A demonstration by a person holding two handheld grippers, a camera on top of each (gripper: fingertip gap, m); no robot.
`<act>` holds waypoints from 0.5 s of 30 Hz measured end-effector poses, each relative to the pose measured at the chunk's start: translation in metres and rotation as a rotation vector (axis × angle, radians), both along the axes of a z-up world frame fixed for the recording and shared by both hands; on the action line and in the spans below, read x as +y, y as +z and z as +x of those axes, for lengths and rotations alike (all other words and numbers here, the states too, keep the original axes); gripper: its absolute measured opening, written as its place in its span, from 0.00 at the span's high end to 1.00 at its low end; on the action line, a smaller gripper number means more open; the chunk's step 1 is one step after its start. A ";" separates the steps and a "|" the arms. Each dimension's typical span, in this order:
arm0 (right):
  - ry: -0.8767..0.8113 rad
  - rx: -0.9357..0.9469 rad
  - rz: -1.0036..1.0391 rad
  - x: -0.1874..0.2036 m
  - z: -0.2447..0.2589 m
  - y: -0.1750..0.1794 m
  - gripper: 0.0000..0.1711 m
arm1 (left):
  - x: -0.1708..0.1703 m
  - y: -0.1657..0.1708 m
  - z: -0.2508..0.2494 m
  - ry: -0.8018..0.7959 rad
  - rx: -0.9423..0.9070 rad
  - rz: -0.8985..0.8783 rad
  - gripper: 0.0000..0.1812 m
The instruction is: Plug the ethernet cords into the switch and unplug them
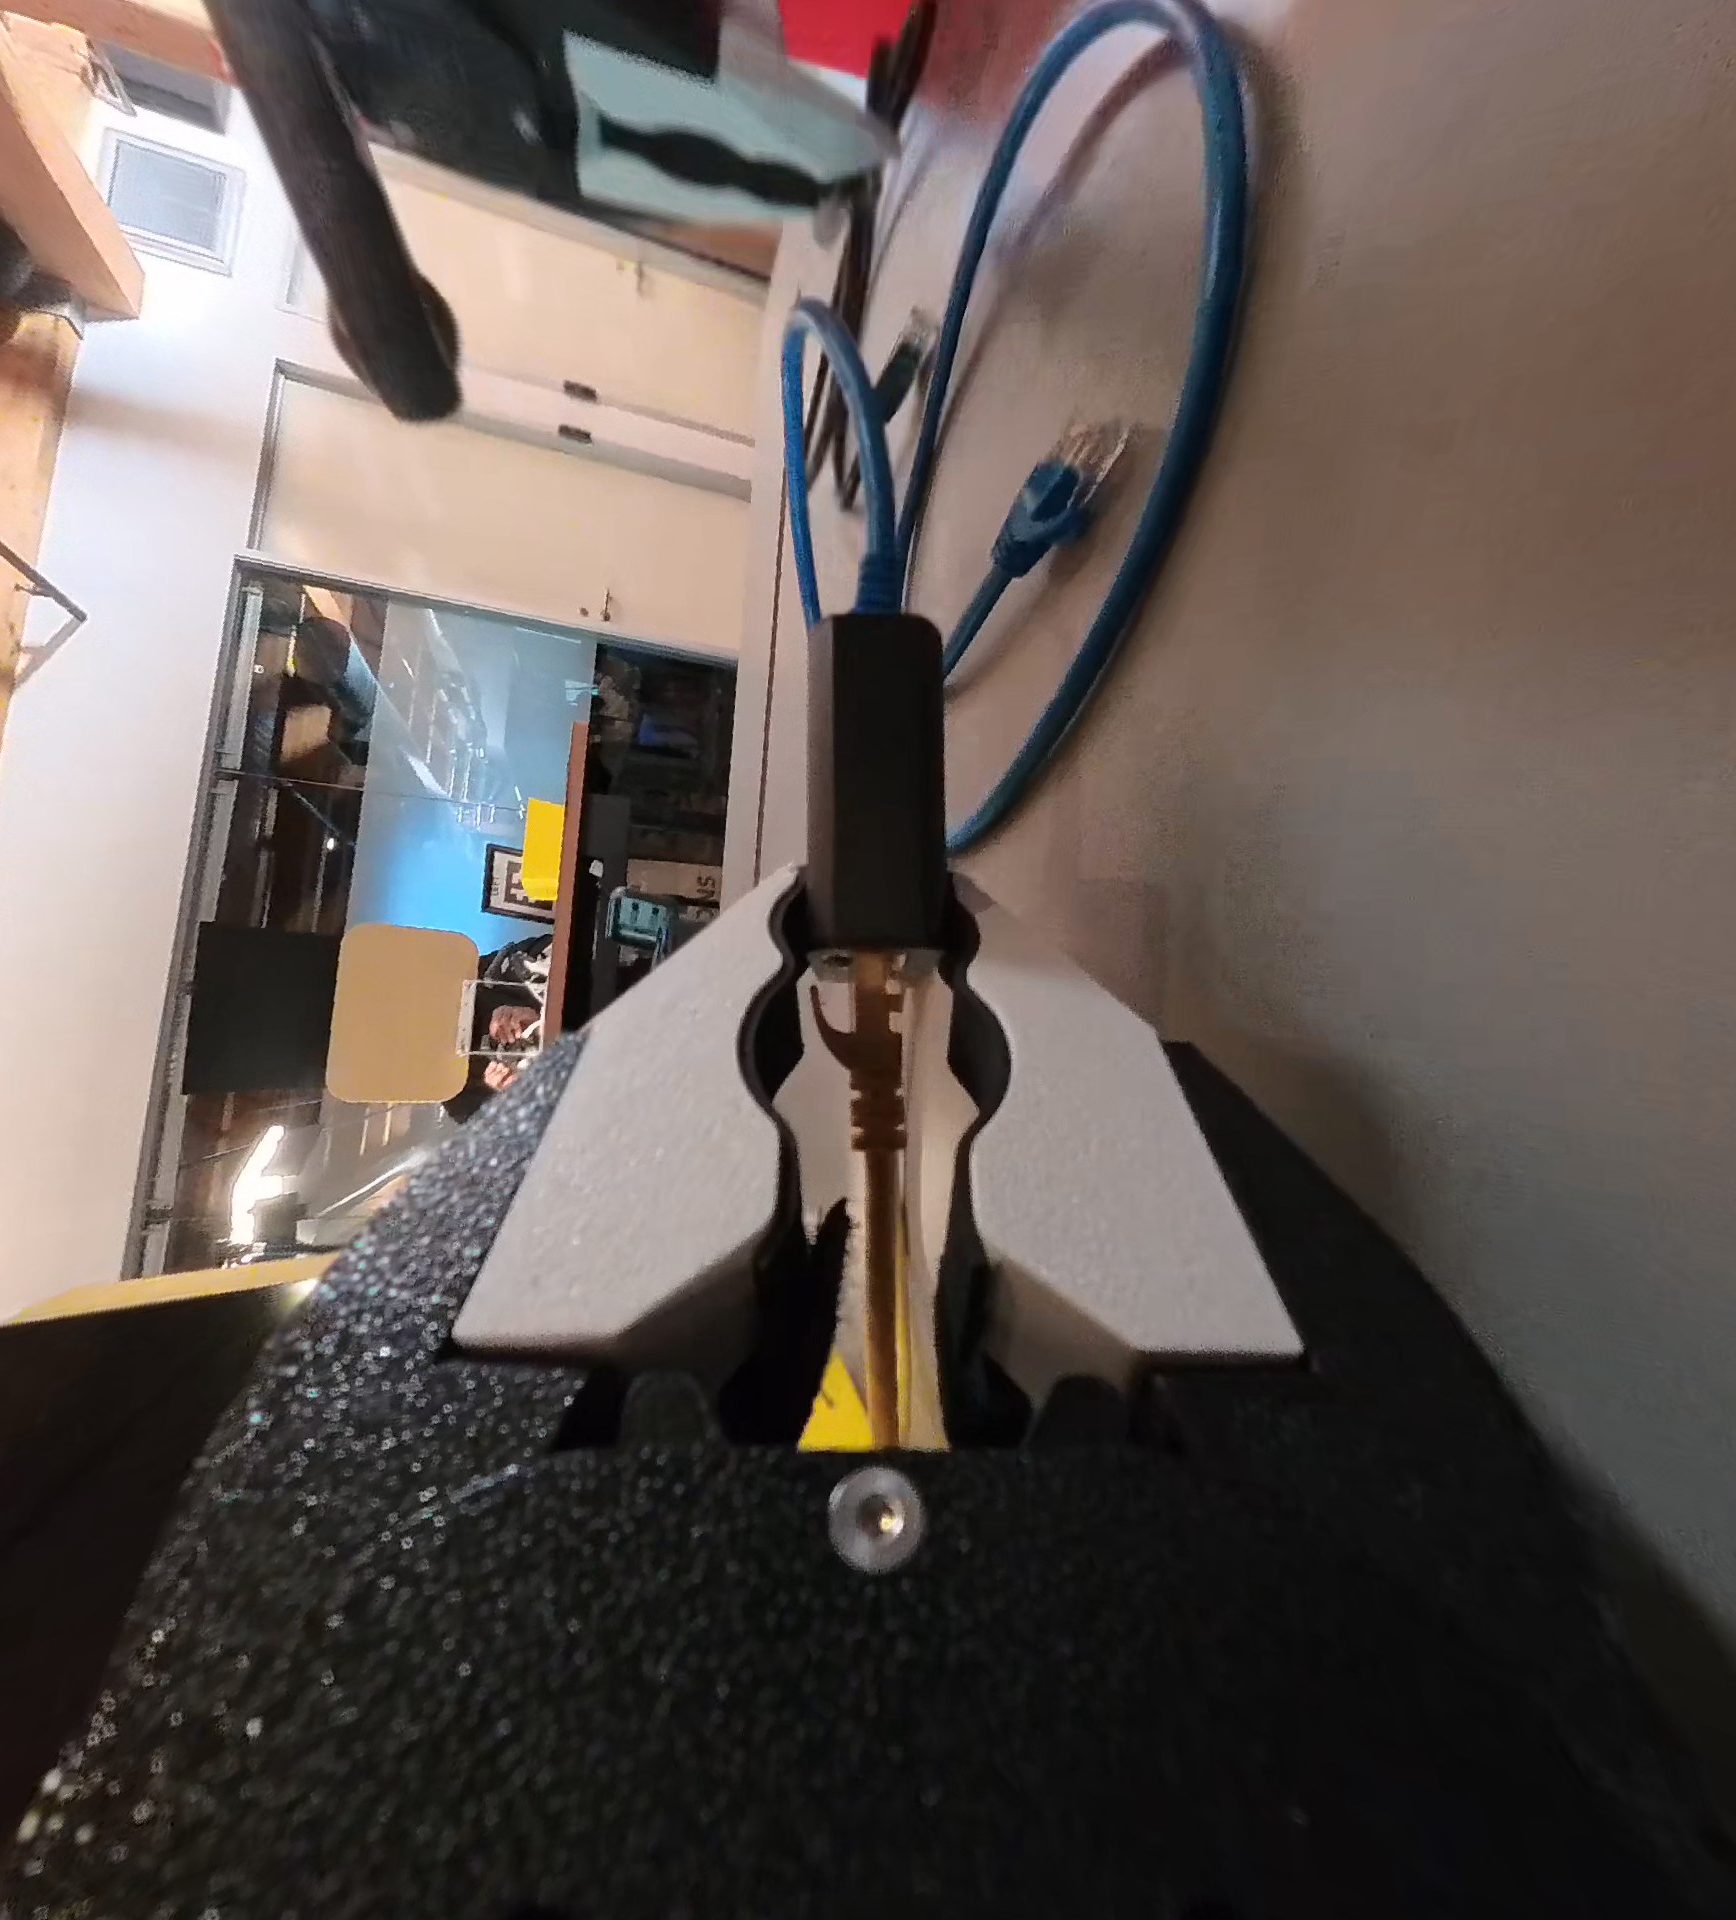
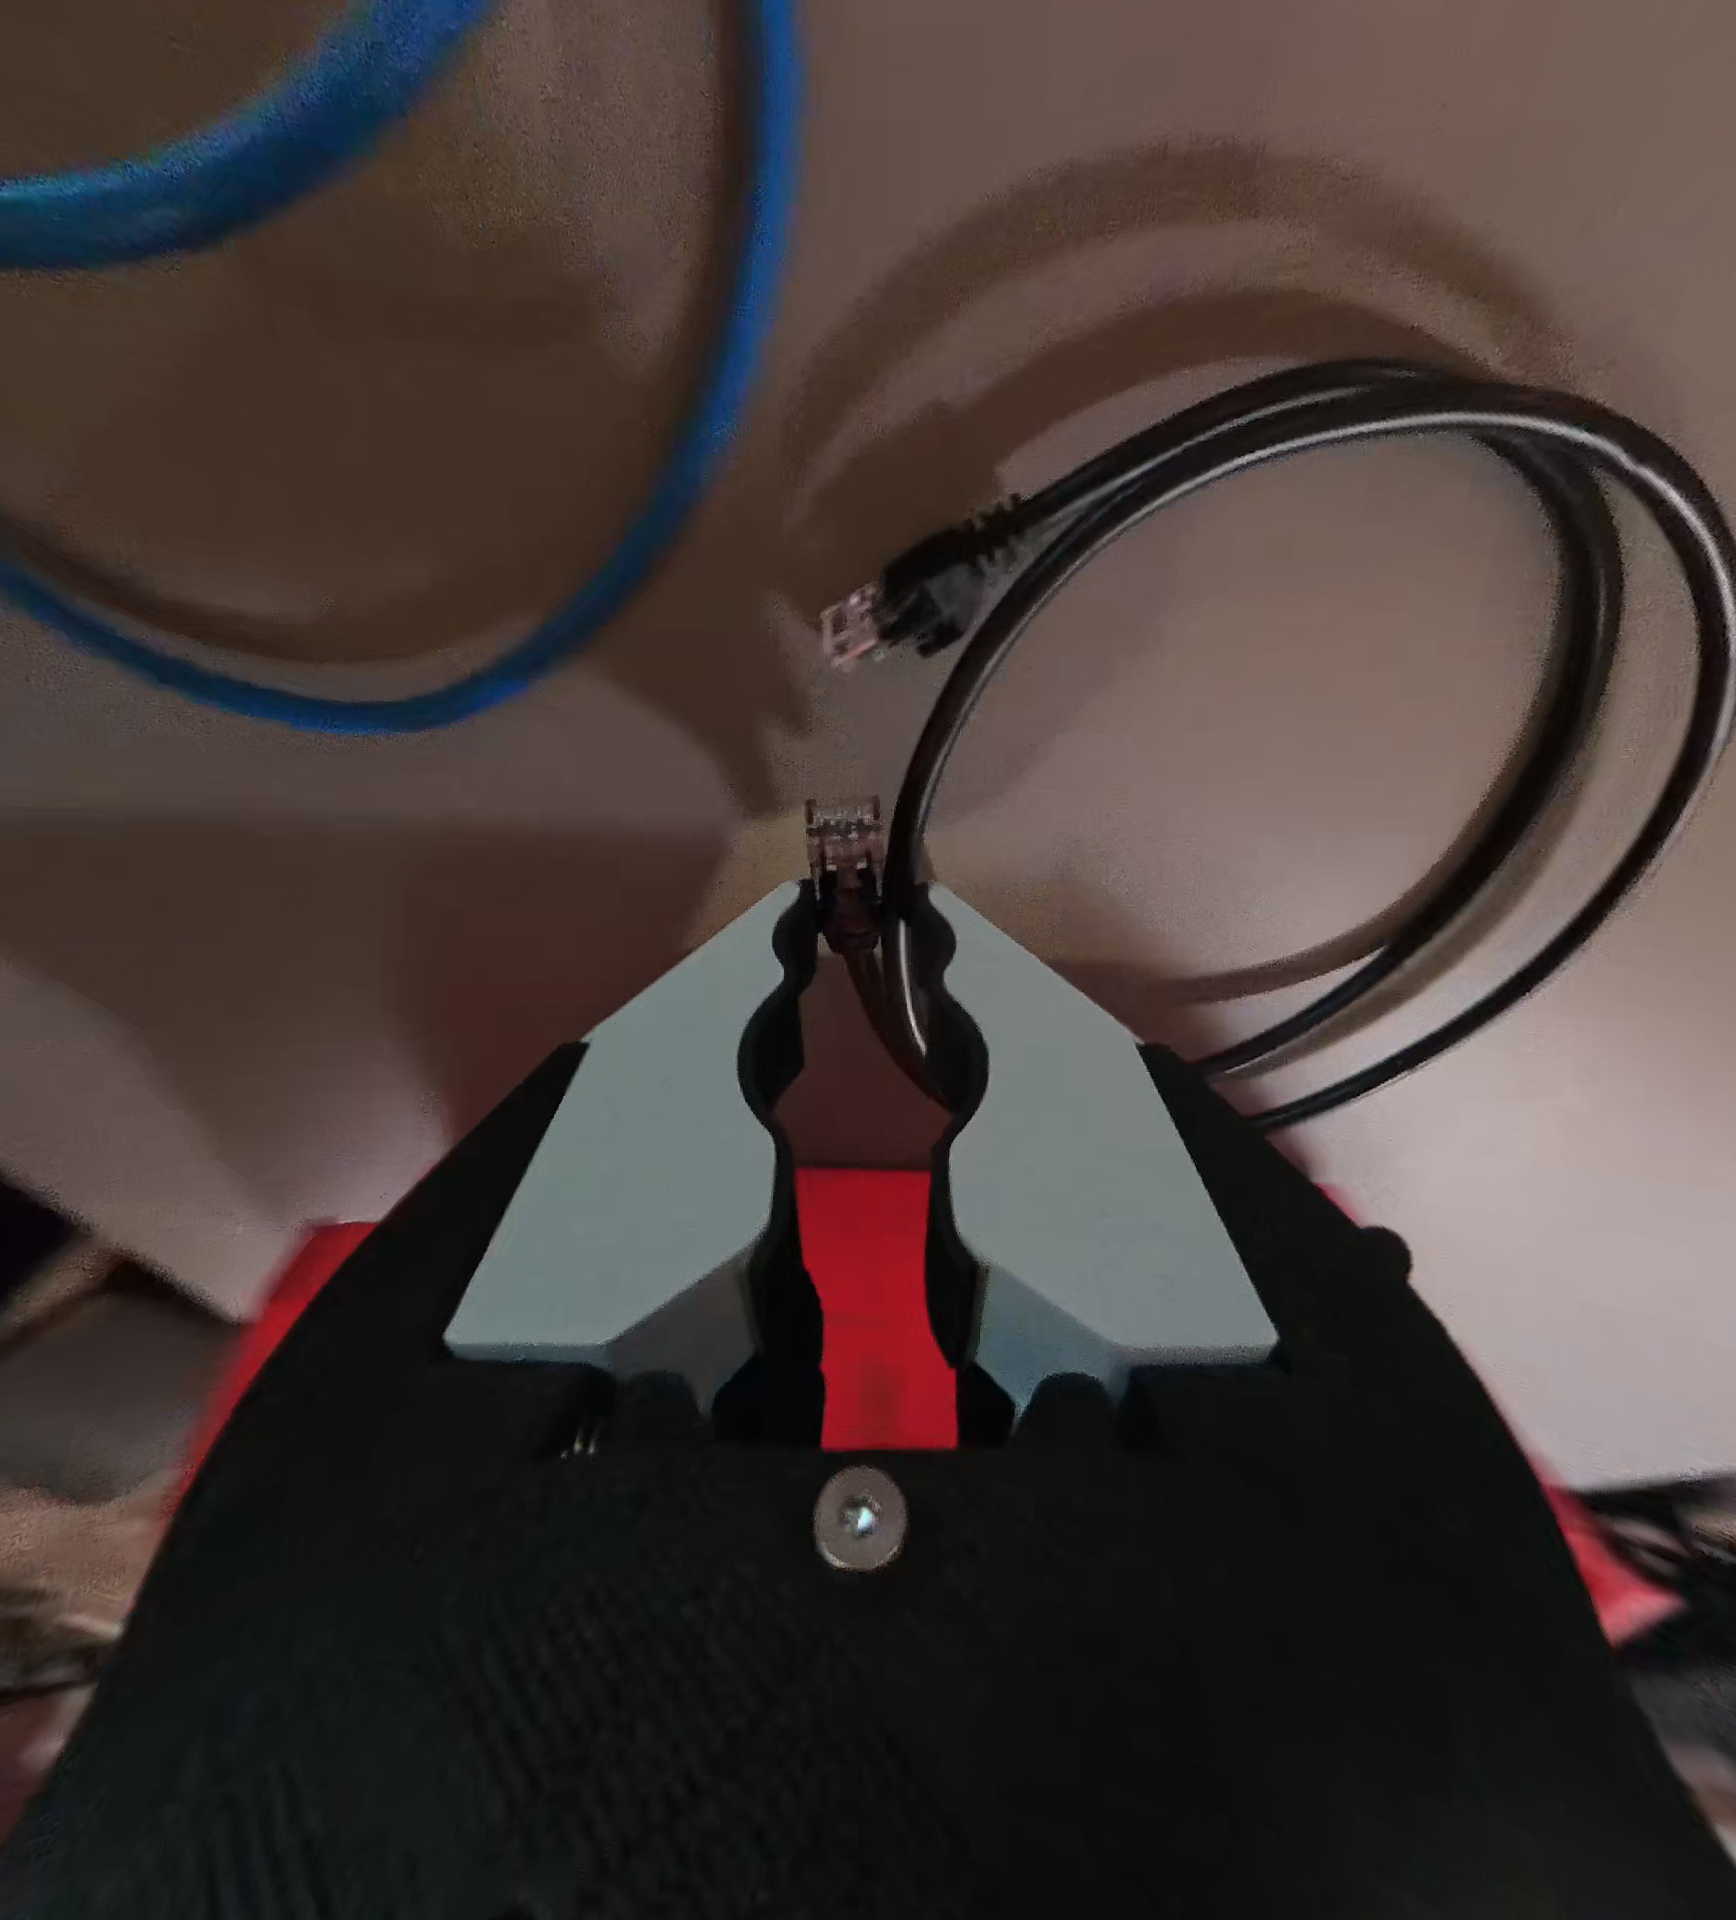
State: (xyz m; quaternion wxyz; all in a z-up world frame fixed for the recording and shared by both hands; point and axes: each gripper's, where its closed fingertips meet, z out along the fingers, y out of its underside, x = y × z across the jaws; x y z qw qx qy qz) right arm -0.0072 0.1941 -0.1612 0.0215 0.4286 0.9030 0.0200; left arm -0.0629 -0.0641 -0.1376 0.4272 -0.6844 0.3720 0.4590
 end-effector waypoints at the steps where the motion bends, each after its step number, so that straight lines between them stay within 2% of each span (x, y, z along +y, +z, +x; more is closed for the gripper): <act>1: -0.044 -0.005 -0.055 -0.015 0.011 0.005 0.91 | -0.001 0.000 -0.002 0.007 0.007 -0.003 0.88; 4: -0.101 0.007 -0.170 -0.065 0.044 0.016 0.91 | -0.004 0.005 -0.006 0.013 0.052 0.005 0.88; 7: -0.112 0.085 -0.196 -0.107 0.068 0.007 0.91 | -0.002 0.005 -0.004 -0.004 0.048 0.003 0.88; 9: -0.106 0.204 -0.197 -0.124 0.071 -0.003 0.89 | 0.000 0.002 -0.002 -0.016 0.052 -0.009 0.88; 11: -0.103 0.364 -0.162 -0.128 0.068 -0.006 0.73 | 0.002 0.000 0.002 -0.030 0.055 -0.017 0.88; 12: -0.097 0.449 -0.141 -0.126 0.067 -0.002 0.70 | 0.002 -0.001 0.003 -0.034 0.056 -0.020 0.88; 15: -0.058 0.702 -0.233 -0.138 0.074 0.021 0.75 | 0.003 -0.002 0.004 -0.037 0.054 -0.022 0.88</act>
